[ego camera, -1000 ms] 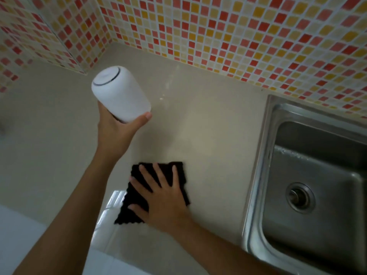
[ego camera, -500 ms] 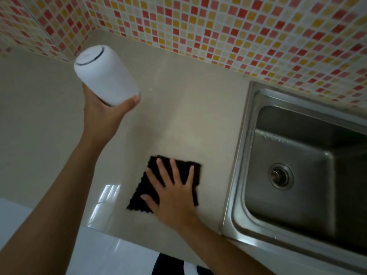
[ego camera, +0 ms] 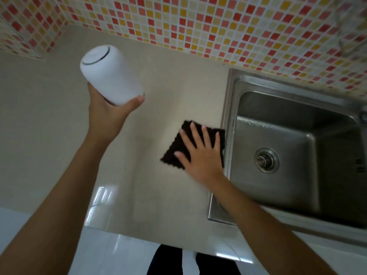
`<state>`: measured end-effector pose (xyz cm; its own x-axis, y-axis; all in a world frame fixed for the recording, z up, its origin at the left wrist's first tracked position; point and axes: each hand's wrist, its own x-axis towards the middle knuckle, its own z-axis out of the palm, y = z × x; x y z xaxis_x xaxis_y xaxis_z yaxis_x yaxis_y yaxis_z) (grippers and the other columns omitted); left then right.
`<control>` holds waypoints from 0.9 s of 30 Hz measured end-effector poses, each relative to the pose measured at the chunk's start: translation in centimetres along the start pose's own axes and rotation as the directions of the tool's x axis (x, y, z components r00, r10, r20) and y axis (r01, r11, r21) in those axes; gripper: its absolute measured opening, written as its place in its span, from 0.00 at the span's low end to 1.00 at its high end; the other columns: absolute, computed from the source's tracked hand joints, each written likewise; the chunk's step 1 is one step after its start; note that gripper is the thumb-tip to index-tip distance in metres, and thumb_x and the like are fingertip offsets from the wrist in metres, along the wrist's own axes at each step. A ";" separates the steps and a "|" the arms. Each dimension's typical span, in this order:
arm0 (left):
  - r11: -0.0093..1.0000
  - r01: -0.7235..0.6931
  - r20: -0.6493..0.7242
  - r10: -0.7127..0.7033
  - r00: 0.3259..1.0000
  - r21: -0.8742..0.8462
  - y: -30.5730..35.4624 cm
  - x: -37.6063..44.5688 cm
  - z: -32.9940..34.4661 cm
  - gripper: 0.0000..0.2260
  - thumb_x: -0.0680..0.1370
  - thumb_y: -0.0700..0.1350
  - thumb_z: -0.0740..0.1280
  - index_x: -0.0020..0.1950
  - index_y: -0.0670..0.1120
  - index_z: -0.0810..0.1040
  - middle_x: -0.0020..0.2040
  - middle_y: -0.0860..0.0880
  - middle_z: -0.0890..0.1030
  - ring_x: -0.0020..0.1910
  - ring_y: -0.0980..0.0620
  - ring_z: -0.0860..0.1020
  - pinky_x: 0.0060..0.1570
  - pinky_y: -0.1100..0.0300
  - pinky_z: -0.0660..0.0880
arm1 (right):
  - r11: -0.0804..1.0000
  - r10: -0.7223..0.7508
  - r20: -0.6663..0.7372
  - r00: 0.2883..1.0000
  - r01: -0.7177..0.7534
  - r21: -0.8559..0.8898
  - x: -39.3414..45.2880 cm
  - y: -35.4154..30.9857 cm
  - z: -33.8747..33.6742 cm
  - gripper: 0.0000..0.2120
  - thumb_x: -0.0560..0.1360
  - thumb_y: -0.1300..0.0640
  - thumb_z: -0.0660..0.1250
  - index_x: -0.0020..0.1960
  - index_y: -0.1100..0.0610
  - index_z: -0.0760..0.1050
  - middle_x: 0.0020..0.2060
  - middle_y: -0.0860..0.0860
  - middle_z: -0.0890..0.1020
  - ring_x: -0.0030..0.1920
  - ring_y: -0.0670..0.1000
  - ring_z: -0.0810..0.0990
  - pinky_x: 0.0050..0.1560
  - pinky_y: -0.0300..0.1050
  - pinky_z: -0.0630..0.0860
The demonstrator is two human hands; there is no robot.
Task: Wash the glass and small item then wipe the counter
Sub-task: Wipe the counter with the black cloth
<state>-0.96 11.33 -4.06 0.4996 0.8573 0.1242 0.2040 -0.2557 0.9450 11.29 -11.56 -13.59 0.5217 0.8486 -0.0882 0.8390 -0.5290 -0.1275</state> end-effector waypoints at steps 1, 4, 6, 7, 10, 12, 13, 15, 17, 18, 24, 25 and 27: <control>1.000 -0.003 0.013 0.003 1.000 -0.004 0.0 0.0 0.3 0.41 0.66 0.54 0.80 0.72 0.46 0.63 0.65 0.50 0.75 0.64 0.53 0.75 0.60 0.46 0.75 | 0.999 -0.032 0.005 0.999 0.032 0.014 -2.6 -1.5 0.3 0.32 0.78 0.31 0.44 0.78 0.43 0.50 0.79 0.50 0.51 0.78 0.58 0.48 0.72 0.69 0.43; 1.000 0.014 0.026 -0.014 1.000 -0.017 0.2 -0.2 1.3 0.41 0.66 0.54 0.79 0.72 0.47 0.62 0.65 0.51 0.74 0.63 0.54 0.74 0.59 0.47 0.76 | 0.990 -0.139 0.041 0.989 0.138 0.020 -6.3 -4.0 0.8 0.32 0.77 0.31 0.47 0.78 0.42 0.52 0.78 0.49 0.51 0.78 0.58 0.47 0.70 0.72 0.44; 1.000 0.024 0.027 -0.023 0.999 -0.013 0.2 -0.2 1.9 0.41 0.66 0.55 0.79 0.72 0.49 0.62 0.65 0.52 0.74 0.63 0.54 0.74 0.59 0.47 0.76 | 0.973 -0.229 0.033 0.973 0.229 -0.005 -3.8 -3.0 0.8 0.32 0.77 0.30 0.48 0.77 0.41 0.53 0.78 0.48 0.52 0.78 0.57 0.48 0.69 0.74 0.46; 1.000 0.022 0.029 -0.022 0.999 -0.005 0.1 -0.2 2.0 0.41 0.65 0.55 0.79 0.72 0.50 0.62 0.65 0.52 0.74 0.63 0.54 0.74 0.59 0.47 0.76 | 0.971 -0.236 0.027 0.971 0.237 -0.019 -1.2 -2.2 0.6 0.32 0.76 0.30 0.49 0.77 0.40 0.53 0.78 0.47 0.53 0.78 0.57 0.49 0.68 0.74 0.47; 0.999 0.031 0.030 -0.032 0.999 0.019 -0.6 -0.3 2.2 0.42 0.64 0.56 0.80 0.72 0.50 0.62 0.65 0.52 0.74 0.63 0.54 0.74 0.60 0.46 0.76 | 0.999 -0.055 0.057 0.997 0.055 0.002 8.3 0.7 -0.7 0.32 0.75 0.28 0.45 0.77 0.38 0.48 0.78 0.45 0.48 0.78 0.55 0.46 0.69 0.73 0.42; 0.999 0.042 0.025 -0.043 0.999 0.030 -1.1 -0.6 2.1 0.42 0.64 0.57 0.80 0.72 0.50 0.62 0.65 0.53 0.74 0.63 0.54 0.74 0.59 0.47 0.76 | 0.997 0.078 0.106 0.991 -0.080 0.017 12.5 2.1 -1.4 0.33 0.75 0.28 0.40 0.77 0.38 0.43 0.78 0.45 0.43 0.78 0.55 0.40 0.69 0.73 0.37; 0.998 0.049 0.026 -0.049 0.998 0.029 -1.3 -0.7 1.9 0.42 0.65 0.56 0.80 0.72 0.50 0.62 0.65 0.53 0.74 0.63 0.54 0.74 0.59 0.47 0.76 | 0.993 0.116 0.112 0.987 -0.119 0.022 13.2 2.3 -1.4 0.33 0.76 0.28 0.39 0.77 0.39 0.43 0.78 0.46 0.42 0.77 0.55 0.39 0.69 0.73 0.37; 0.998 0.055 0.025 -0.056 0.998 0.014 -1.5 -0.9 1.6 0.41 0.65 0.56 0.80 0.72 0.50 0.62 0.65 0.52 0.74 0.63 0.53 0.75 0.59 0.46 0.76 | 0.989 0.136 0.095 0.986 -0.140 0.038 11.8 1.7 -1.1 0.32 0.76 0.30 0.39 0.78 0.40 0.43 0.78 0.47 0.43 0.77 0.56 0.39 0.69 0.73 0.38; 0.999 0.053 0.012 -0.053 0.999 0.005 -1.5 -0.6 1.4 0.41 0.65 0.55 0.80 0.72 0.49 0.63 0.65 0.51 0.74 0.63 0.53 0.75 0.59 0.46 0.76 | 0.996 0.083 0.047 0.995 -0.084 0.032 8.1 -0.4 -0.3 0.32 0.77 0.30 0.41 0.78 0.41 0.45 0.79 0.48 0.46 0.78 0.57 0.42 0.70 0.72 0.39; 0.999 0.054 0.009 -0.054 0.998 0.003 -1.5 -0.3 1.3 0.41 0.65 0.55 0.80 0.72 0.49 0.63 0.65 0.51 0.74 0.63 0.53 0.75 0.59 0.46 0.76 | 0.999 0.021 0.018 1.000 -0.021 0.024 5.8 -1.8 0.1 0.32 0.77 0.31 0.43 0.78 0.41 0.48 0.79 0.48 0.48 0.78 0.57 0.45 0.70 0.71 0.40; 0.998 0.066 0.010 -0.066 0.998 0.006 -0.8 0.8 1.2 0.42 0.65 0.57 0.79 0.72 0.51 0.61 0.65 0.54 0.73 0.63 0.56 0.74 0.59 0.48 0.77 | 0.855 -0.518 0.001 0.856 0.517 0.044 -1.6 -5.7 2.0 0.31 0.77 0.32 0.53 0.76 0.43 0.58 0.78 0.49 0.55 0.78 0.56 0.51 0.72 0.68 0.47; 0.998 0.058 0.013 -0.058 0.998 0.015 -0.8 0.9 1.0 0.42 0.65 0.57 0.79 0.73 0.51 0.61 0.65 0.54 0.73 0.63 0.55 0.74 0.59 0.48 0.76 | 0.844 -0.536 -0.007 0.844 0.536 0.025 0.1 -5.4 1.9 0.32 0.76 0.31 0.53 0.76 0.42 0.59 0.77 0.48 0.57 0.77 0.56 0.52 0.72 0.67 0.48; 0.998 0.049 0.013 -0.049 0.999 0.042 -0.7 0.9 0.4 0.43 0.65 0.57 0.79 0.73 0.52 0.61 0.65 0.55 0.74 0.63 0.56 0.74 0.60 0.47 0.76 | 0.891 -0.455 -0.030 0.890 0.454 -0.020 5.8 -4.5 1.2 0.32 0.75 0.31 0.53 0.76 0.41 0.59 0.77 0.48 0.59 0.77 0.55 0.55 0.71 0.68 0.50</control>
<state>-0.28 12.13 -4.73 0.4997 0.8630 0.0735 0.2631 -0.2321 0.9364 10.34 -4.25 -14.68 0.0875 0.9961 0.0095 0.9873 -0.0855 -0.1337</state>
